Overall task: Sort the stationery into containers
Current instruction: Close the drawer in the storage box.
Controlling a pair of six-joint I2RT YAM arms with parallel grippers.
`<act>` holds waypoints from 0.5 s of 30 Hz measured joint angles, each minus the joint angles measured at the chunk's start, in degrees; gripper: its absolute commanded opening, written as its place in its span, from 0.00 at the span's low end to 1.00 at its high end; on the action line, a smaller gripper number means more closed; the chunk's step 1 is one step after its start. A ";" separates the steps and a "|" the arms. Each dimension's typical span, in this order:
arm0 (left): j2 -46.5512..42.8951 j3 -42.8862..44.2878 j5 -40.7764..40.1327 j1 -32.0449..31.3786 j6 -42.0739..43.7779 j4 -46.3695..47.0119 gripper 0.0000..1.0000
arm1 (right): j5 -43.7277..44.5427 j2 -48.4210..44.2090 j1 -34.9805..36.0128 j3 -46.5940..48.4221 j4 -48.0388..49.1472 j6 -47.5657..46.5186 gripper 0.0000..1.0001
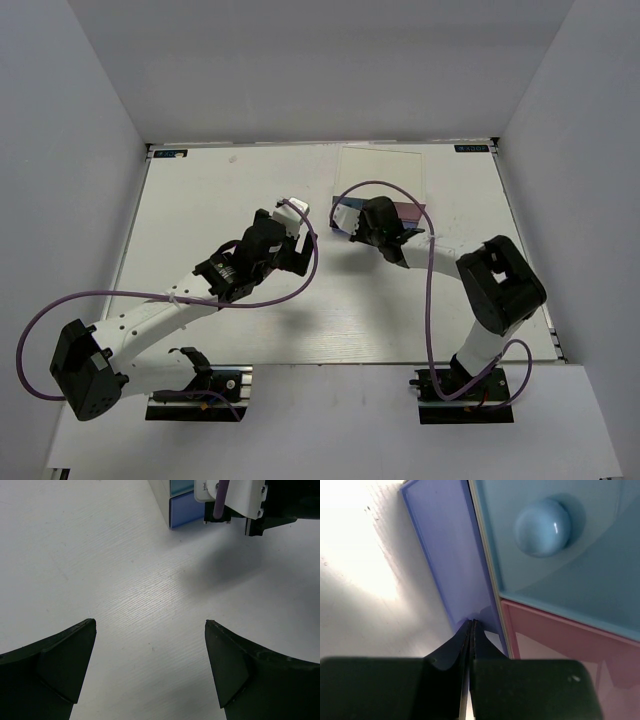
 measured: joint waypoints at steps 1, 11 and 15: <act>0.00 0.00 -0.02 0.00 0.00 0.00 1.00 | 0.39 0.02 0.07 -0.22 0.48 -0.07 0.00; -0.17 0.00 -0.37 0.00 0.00 0.07 1.00 | -12.50 -9.25 -0.44 -2.60 -9.68 -5.55 0.00; -0.37 0.00 -0.46 0.00 0.00 0.44 1.00 | -13.33 -12.02 -0.46 -2.51 -13.84 -9.86 0.00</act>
